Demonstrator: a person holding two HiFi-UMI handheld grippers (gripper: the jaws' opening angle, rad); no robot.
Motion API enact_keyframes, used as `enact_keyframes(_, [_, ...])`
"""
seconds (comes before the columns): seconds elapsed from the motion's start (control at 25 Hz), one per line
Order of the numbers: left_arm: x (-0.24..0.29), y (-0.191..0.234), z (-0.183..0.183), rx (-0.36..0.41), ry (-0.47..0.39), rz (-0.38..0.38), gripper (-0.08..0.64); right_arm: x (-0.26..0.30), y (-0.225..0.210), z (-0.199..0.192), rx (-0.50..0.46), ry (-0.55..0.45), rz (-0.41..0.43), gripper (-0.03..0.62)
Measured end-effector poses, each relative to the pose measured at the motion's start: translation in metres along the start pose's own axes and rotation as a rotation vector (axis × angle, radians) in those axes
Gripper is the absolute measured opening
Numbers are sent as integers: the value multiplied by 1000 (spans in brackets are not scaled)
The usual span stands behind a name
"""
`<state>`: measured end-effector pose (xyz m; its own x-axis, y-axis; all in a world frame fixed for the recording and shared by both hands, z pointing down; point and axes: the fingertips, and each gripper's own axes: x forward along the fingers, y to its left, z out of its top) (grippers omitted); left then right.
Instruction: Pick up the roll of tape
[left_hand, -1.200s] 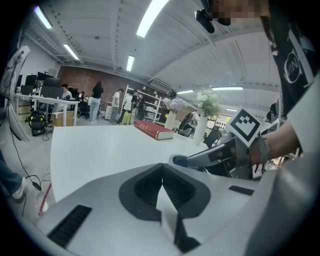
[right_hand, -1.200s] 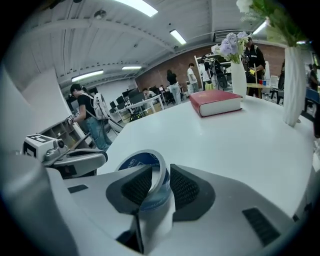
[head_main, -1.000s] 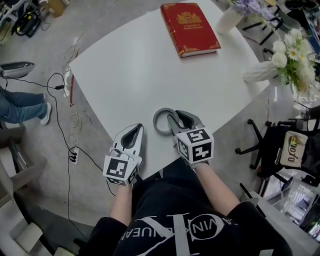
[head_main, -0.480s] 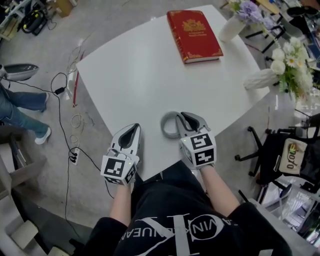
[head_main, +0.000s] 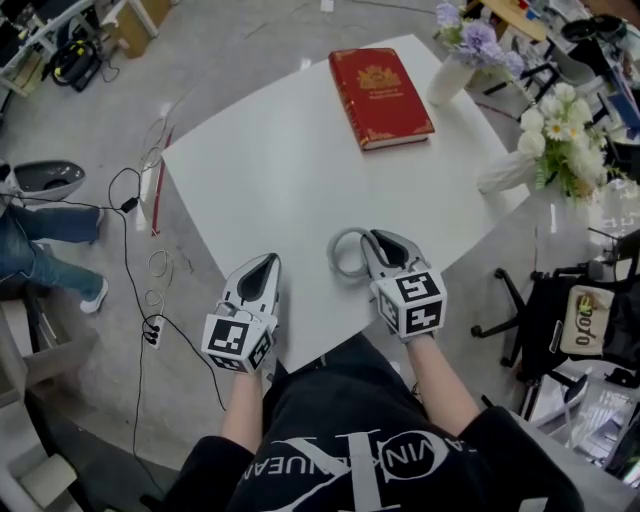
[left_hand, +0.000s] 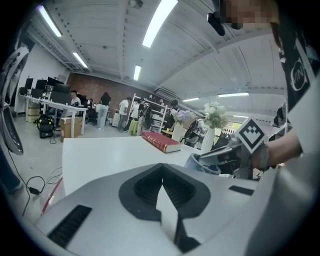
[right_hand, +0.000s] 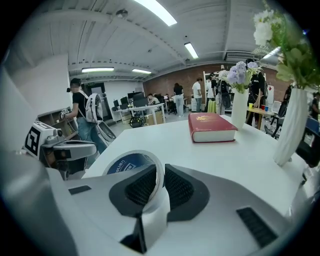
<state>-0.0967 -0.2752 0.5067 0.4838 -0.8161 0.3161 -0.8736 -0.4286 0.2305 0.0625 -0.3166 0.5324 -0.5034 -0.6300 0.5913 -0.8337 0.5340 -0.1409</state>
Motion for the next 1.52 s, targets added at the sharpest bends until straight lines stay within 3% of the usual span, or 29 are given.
enact_keyframes(1.52, [-30, 7, 130, 125, -270, 83, 2, -68, -1, 128, -15, -411, 34, 64])
